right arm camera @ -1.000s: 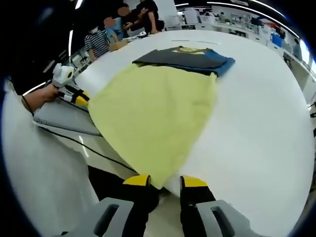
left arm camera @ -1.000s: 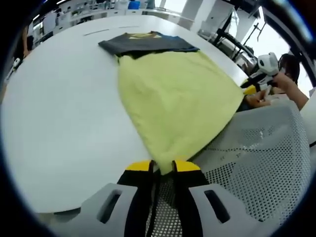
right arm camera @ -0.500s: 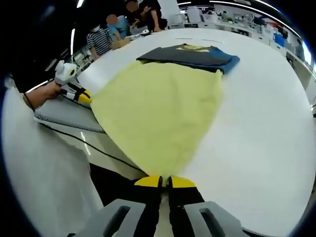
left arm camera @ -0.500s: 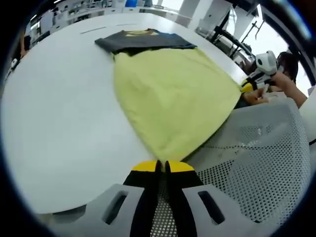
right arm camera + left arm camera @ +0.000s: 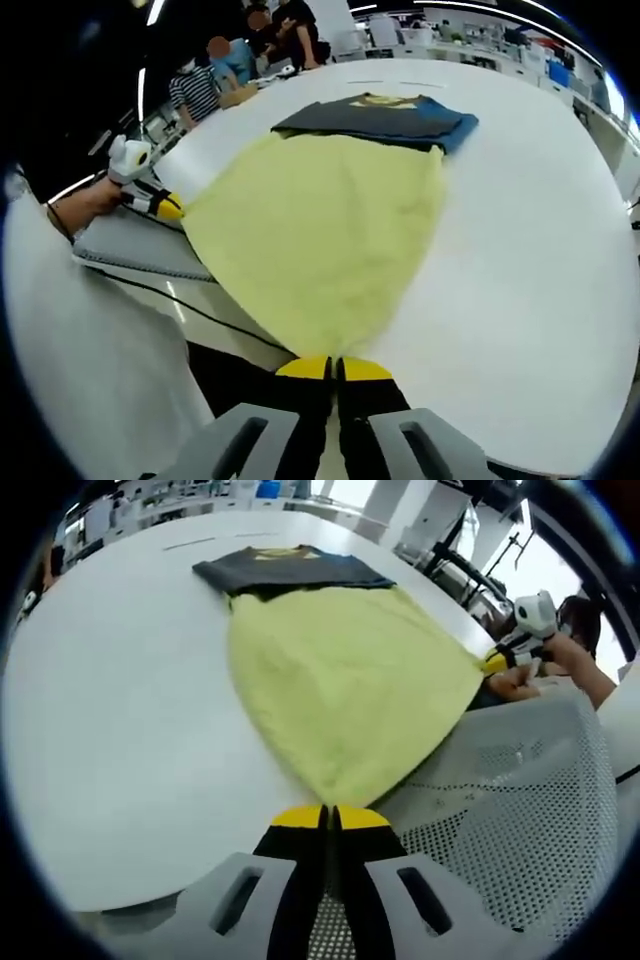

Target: Fold the garment on the visible template until the final outline fits inside the template.

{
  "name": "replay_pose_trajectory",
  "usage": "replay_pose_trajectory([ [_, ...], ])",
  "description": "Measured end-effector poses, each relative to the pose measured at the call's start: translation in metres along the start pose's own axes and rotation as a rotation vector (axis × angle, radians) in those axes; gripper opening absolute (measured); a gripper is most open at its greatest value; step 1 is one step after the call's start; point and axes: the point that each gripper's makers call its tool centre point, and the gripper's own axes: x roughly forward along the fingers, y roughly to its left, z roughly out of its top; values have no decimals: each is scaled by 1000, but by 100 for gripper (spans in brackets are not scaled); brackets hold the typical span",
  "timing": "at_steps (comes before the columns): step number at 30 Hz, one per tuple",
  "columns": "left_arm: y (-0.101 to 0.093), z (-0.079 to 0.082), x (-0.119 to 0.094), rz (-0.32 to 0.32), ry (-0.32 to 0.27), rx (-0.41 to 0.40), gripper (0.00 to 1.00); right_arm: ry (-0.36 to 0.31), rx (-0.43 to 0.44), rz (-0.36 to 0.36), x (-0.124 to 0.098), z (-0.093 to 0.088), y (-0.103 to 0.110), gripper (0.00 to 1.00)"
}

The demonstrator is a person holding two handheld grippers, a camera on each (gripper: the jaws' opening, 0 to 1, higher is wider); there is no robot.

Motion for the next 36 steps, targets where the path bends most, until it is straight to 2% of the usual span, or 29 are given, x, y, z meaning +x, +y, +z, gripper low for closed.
replay_pose_trajectory([
  [10, 0, 30, -15, 12, -80, 6, 0, -44, -33, -16, -11, 24, -3, 0],
  [23, 12, 68, -26, 49, -167, 18, 0, -119, -49, -49, -23, 63, -18, 0],
  [36, 36, 115, -36, 93, -274, 27, 0, -188, -63, -83, -31, 107, -35, 0],
])
